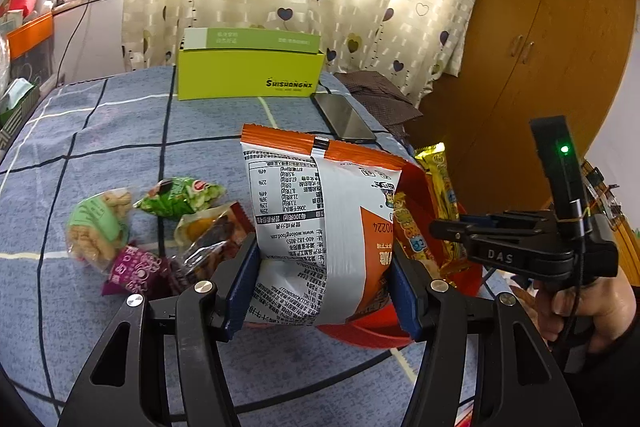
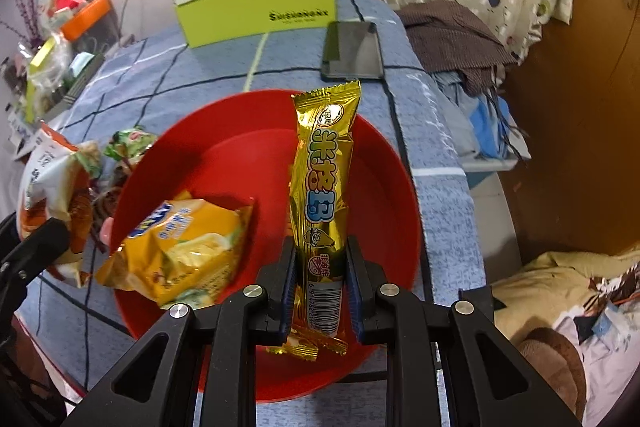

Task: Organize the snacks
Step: 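Lower the wafer stick into the red basket with the right tool while the left tool carries the bag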

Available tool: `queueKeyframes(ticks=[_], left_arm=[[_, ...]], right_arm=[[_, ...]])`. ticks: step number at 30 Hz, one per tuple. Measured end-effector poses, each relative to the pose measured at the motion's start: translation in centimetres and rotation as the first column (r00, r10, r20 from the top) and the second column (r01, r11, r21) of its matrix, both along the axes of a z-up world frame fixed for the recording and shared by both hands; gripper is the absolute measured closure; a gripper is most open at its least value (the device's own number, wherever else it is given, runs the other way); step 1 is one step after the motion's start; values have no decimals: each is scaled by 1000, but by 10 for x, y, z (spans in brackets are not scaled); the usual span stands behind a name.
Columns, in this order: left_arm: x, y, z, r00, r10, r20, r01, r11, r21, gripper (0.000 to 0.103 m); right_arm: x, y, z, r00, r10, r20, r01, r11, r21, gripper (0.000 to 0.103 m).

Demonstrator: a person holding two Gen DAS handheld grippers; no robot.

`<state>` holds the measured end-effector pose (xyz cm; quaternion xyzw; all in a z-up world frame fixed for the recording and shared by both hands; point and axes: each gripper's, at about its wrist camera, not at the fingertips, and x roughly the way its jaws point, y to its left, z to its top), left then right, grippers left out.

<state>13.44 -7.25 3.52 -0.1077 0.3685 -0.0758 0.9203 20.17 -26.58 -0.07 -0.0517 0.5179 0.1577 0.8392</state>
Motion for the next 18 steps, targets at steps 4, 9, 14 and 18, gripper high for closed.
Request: queueKeyframes(ticks=[4,9,14,18], left_arm=[[3,-7,0,1000,-20,-3,20,1000,-2,43],[5,-17,0,999,-47,-13,47,999,1,43],[2,-30,-2,996,-85,-32,85,996,-3,43],[1,-43,-8,989,-131,-70,130,991,-14,43]], right_arm=[[3,-4,-6,1000,-17,-24,17,1000,4,83],[0,-5,5,1000,-24,16,24,999,27,78],[-6,-2,18,998,-6,62,3,998,60,77],[-8,-5,24,996,-16,82,9,997,80,77]])
